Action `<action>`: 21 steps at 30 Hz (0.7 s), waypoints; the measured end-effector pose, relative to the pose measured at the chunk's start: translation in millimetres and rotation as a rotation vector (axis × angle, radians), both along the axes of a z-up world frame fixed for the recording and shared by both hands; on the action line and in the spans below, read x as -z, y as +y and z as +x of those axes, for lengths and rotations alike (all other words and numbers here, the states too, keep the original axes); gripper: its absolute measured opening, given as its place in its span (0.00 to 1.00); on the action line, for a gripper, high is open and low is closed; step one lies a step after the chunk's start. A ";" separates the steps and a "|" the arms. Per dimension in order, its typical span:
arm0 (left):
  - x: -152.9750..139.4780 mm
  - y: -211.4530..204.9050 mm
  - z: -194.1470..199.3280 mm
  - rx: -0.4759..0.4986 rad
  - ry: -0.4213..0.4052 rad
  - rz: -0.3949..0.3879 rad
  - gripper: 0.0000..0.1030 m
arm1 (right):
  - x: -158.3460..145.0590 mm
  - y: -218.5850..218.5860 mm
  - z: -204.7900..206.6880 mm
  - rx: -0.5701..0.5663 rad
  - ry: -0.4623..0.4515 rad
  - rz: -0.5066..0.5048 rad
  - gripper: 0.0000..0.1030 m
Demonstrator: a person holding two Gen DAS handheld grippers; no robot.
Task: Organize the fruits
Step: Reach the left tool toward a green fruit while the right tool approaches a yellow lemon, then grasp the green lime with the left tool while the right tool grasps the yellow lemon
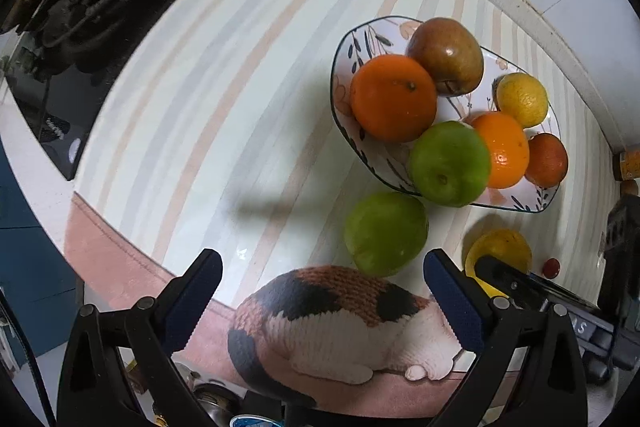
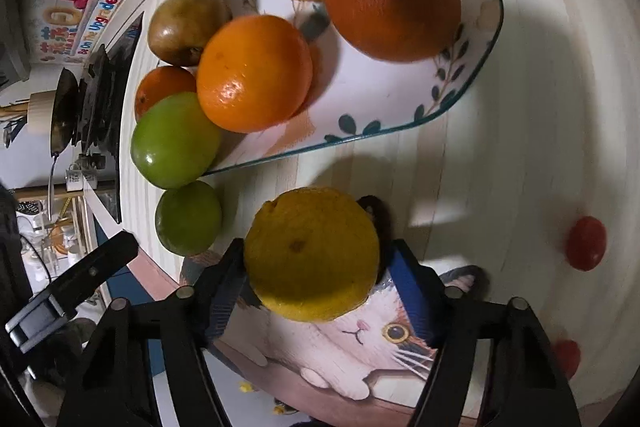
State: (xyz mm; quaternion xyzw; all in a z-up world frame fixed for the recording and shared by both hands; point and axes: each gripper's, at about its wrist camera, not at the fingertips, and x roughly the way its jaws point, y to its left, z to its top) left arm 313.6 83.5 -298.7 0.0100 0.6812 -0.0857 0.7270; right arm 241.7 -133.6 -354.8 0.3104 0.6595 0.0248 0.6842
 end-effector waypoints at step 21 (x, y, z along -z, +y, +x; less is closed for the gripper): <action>37.6 -71.0 -16.8 0.287 -0.010 0.052 0.54 | -7.3 -3.7 -10.6 -0.042 0.075 -0.118 0.65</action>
